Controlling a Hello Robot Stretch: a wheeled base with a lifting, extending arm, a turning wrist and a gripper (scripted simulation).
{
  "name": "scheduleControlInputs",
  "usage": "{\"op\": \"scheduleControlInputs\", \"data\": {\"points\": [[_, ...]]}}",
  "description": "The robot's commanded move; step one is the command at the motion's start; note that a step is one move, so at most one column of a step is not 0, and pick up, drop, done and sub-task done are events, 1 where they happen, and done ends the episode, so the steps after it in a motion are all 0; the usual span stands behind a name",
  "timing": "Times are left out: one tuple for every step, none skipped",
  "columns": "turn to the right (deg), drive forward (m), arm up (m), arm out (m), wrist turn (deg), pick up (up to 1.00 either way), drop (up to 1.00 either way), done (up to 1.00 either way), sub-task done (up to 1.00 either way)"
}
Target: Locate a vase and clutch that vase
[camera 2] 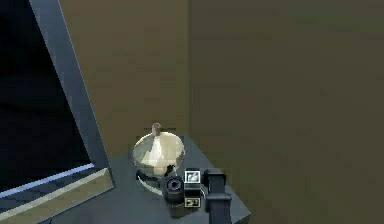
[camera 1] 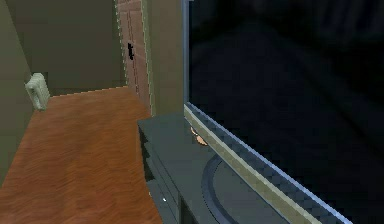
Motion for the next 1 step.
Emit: {"op": "scheduleControlInputs", "data": {"points": [[0.0,0.0,0.0,0.0,0.0,0.0,0.0,1.0,0.0]]}}
